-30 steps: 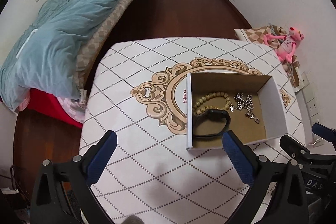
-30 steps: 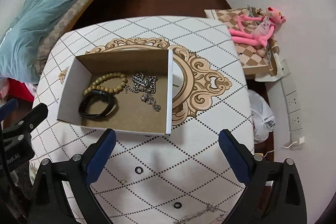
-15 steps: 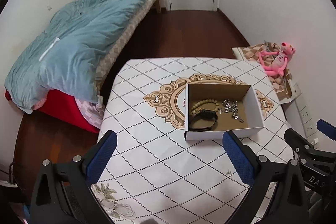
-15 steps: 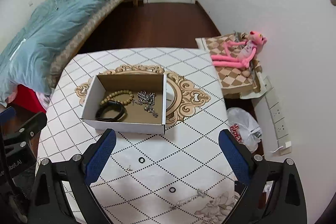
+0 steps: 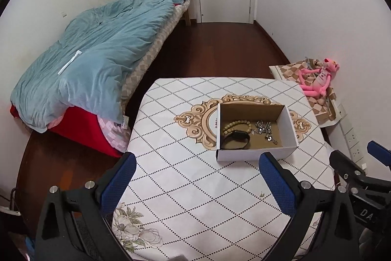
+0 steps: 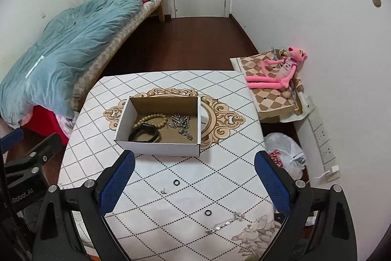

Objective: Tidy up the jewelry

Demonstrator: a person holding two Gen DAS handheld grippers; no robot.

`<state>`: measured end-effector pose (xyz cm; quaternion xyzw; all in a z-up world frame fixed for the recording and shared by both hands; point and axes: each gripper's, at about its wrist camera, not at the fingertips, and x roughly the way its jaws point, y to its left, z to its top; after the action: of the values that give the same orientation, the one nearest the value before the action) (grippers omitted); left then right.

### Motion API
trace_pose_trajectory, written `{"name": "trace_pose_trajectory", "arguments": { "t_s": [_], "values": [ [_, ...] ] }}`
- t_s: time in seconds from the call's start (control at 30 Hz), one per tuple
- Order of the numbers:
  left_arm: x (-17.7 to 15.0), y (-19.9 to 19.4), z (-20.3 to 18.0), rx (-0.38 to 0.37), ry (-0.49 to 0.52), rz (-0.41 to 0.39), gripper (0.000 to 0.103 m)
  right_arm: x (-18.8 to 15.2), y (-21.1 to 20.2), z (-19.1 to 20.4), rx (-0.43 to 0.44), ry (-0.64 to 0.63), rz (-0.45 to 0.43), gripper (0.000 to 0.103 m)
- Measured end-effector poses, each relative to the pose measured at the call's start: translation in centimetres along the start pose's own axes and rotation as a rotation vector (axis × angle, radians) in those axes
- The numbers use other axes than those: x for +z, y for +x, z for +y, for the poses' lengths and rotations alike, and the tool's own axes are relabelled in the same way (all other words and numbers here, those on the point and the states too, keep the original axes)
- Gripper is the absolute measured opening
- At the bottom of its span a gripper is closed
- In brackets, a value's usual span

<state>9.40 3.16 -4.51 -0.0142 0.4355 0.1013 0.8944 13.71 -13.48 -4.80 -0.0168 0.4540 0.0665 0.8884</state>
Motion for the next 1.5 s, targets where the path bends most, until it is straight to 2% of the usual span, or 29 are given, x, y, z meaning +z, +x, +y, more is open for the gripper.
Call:
{"name": "trace_pose_trajectory", "arguments": {
  "t_s": [0.2,0.4,0.53,0.73,0.77,0.83,0.87,0.97,1.0,1.03,1.17,1.3,1.37,1.43,1.47,1.5],
  "values": [
    [-2.9,2.4,-0.6,0.025,0.015,0.049,0.103,-2.9,3.3,-2.7,0.007,0.086,0.107,0.099],
    [-7.1,6.7,-1.8,0.07,0.046,0.166,0.103,-9.3,8.4,-7.1,-0.035,0.221,0.263,0.099],
    [-9.6,9.0,-3.1,0.074,0.081,0.24,0.103,-12.9,10.9,-10.2,-0.047,0.314,0.334,0.085],
    [-11.1,10.6,-4.4,0.075,0.112,0.28,0.103,-14.5,12.3,-11.7,-0.066,0.36,0.319,0.081],
    [-11.1,10.8,-4.5,0.076,0.115,0.283,0.103,-14.5,12.5,-11.7,-0.065,0.352,0.309,0.078],
    [-11.1,11.2,-4.7,0.077,0.12,0.29,0.103,-14.6,13.1,-11.4,-0.08,0.327,0.307,0.065],
    [-11.1,11.4,-4.8,0.078,0.121,0.292,0.103,-14.3,13.4,-11.2,-0.082,0.322,0.313,0.062],
    [-11.0,11.9,-5.1,0.073,0.121,0.299,0.103,-14.1,13.4,-10.3,-0.133,0.253,0.272,0.026],
    [-11.0,12.1,-5.2,0.064,0.12,0.301,0.103,-14.1,13.5,-10.2,-0.138,0.243,0.26,0.011],
    [-10.9,12.3,-5.4,0.058,0.119,0.303,0.103,-14.2,13.5,-10.1,-0.128,0.242,0.258,0.008],
    [-10.5,13.1,-6.6,-0.031,0.103,0.32,0.102,-14.1,13.4,-9.8,-0.09,0.254,0.254,0.007],
    [-10.0,13.7,-8.4,-0.117,0.097,0.322,0.102,-13.3,12.5,-9.8,-0.076,0.275,0.214,0.007],
    [-9.9,14.1,-9.6,-0.147,0.115,0.311,0.097,-12.9,12.4,-10.0,-0.078,0.281,0.203,0.007],
    [-10.0,14.4,-10.6,-0.153,0.131,0.311,0.075,-12.6,12.5,-10.3,-0.082,0.288,0.204,0.007],
    [-10.1,14.6,-11.0,-0.162,0.138,0.314,0.07,-12.5,12.6,-10.5,-0.086,0.291,0.203,0.007],
    [-10.2,14.9,-11.3,-0.165,0.144,0.318,0.057,-12.5,12.7,-10.7,-0.087,0.295,0.206,0.007]
  ]
}}
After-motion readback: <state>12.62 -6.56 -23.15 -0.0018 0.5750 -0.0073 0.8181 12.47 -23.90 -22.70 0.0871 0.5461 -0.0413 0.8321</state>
